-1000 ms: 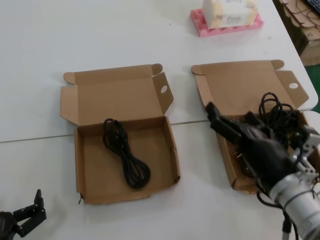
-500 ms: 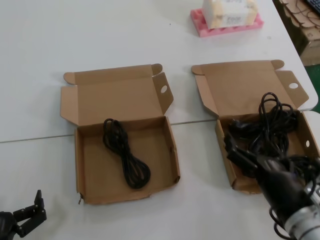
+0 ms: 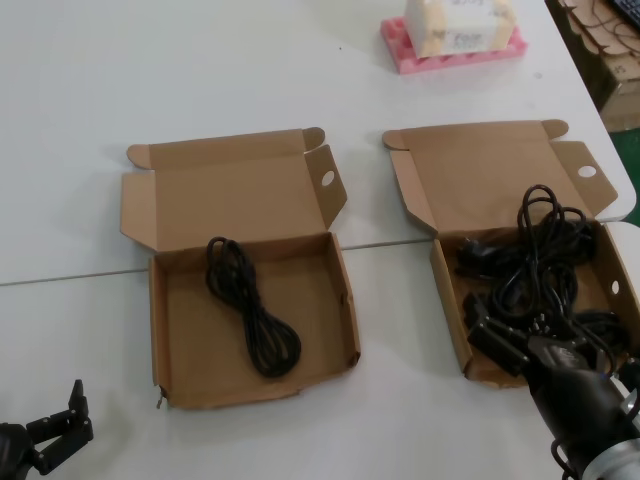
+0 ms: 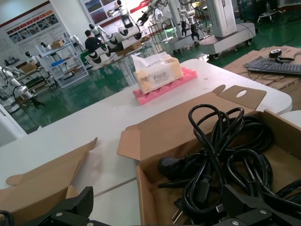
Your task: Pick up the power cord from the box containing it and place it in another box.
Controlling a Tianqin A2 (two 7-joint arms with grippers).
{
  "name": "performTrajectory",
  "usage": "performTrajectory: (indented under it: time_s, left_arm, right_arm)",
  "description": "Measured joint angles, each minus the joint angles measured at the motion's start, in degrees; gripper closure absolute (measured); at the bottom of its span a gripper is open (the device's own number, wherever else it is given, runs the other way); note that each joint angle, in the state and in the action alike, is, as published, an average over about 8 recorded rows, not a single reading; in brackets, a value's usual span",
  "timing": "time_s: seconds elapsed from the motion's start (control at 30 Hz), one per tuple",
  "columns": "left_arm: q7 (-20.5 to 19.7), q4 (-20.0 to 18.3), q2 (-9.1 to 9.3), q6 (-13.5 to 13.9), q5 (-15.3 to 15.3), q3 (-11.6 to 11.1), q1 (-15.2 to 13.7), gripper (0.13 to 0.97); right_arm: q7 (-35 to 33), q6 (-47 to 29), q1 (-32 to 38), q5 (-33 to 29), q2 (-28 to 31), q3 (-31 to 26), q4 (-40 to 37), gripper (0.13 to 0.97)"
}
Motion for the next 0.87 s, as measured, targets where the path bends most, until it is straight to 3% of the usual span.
performTrajectory:
  time_s: [0.87]
  left_arm:
    - [0.0, 0.0, 0.00, 0.0, 0.0, 0.0, 0.0, 0.132]
  right_arm:
    - [0.0, 0.0, 0.0, 0.0, 0.0, 0.0, 0.0, 0.129]
